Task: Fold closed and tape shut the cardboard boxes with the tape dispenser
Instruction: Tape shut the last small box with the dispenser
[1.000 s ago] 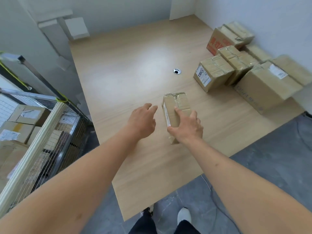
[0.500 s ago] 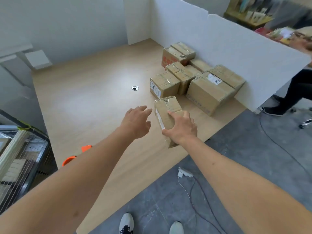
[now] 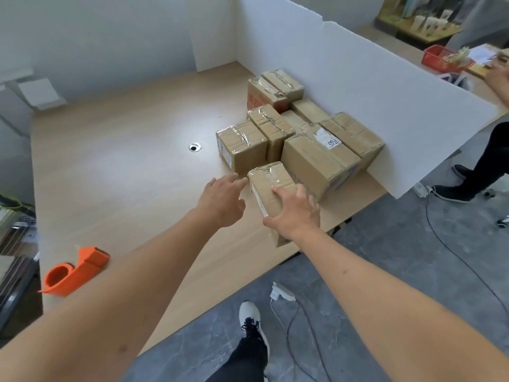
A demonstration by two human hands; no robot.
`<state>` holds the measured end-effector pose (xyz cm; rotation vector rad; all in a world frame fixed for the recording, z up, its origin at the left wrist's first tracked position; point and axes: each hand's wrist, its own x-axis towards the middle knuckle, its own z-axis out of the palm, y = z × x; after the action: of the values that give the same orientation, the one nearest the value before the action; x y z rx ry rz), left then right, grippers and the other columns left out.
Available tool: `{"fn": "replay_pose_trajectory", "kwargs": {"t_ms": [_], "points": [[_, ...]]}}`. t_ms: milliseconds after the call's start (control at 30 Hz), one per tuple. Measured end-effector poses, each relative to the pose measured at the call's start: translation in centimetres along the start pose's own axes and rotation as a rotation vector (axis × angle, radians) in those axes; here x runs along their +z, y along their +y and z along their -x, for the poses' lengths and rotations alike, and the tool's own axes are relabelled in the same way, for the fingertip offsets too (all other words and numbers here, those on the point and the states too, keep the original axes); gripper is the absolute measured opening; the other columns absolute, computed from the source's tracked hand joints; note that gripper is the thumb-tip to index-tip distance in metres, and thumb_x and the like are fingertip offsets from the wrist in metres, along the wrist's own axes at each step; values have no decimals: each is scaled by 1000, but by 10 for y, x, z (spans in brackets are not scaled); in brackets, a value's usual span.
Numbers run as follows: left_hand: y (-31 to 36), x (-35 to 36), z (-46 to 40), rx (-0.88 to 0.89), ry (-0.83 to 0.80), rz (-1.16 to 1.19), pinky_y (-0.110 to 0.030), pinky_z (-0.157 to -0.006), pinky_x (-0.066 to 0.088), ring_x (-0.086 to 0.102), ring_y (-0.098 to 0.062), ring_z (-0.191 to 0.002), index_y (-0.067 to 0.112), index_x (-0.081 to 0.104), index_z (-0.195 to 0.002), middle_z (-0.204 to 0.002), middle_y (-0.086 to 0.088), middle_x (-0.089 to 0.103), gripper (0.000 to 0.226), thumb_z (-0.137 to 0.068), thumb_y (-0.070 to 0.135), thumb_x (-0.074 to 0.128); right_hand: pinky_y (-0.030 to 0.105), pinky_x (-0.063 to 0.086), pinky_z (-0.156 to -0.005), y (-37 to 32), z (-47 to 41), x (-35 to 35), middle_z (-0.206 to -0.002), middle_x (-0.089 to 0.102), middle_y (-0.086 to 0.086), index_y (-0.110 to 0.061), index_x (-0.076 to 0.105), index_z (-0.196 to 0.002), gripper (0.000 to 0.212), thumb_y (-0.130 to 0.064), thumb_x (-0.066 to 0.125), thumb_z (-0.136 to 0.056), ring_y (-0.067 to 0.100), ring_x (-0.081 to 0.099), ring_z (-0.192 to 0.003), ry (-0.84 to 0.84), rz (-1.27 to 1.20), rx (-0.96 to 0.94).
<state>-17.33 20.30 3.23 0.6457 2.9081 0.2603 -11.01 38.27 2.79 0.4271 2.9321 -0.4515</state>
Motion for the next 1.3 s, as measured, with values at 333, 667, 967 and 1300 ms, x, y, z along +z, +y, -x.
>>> {"fn": "replay_pose_trajectory", "kwargs": {"t_ms": [333, 667, 967, 1300], "points": [[-3, 38, -102, -83, -69, 59, -42, -109, 35, 49, -32, -130, 15, 49, -140, -144, -8, 49, 48, -95, 27, 58, 44, 38, -105, 26, -116, 21, -140, 37, 6, -49, 40, -144, 85, -64, 71, -67, 31, 46, -122, -82, 47, -16], [-6, 63, -155, -183, -114, 89, -42, -106, 40, 51, -33, -128, 12, 49, -140, -143, -11, 50, 49, -94, 26, 58, 46, 37, -110, 42, -186, 43, -152, 30, 10, -46, 37, -146, 82, -67, 71, -75, 34, 44, -128, -147, 91, -61], [18, 97, -164, -386, -112, 125, -44, -104, 41, 52, -32, -127, 12, 49, -139, -142, -8, 51, 47, -95, 24, 56, 45, 35, -109, 63, -220, 79, -160, 21, 17, -44, 37, -146, 78, -66, 69, -78, 38, 45, -127, -153, 147, -140], [54, 143, -166, -554, -61, 184, -45, -99, 42, 53, -33, -124, 11, 49, -139, -140, -8, 51, 46, -95, 26, 55, 48, 38, -110, 100, -232, 108, -167, -5, 16, -44, 13, -158, 85, -74, 52, -88, 40, 23, -146, -231, 134, -322]]}}
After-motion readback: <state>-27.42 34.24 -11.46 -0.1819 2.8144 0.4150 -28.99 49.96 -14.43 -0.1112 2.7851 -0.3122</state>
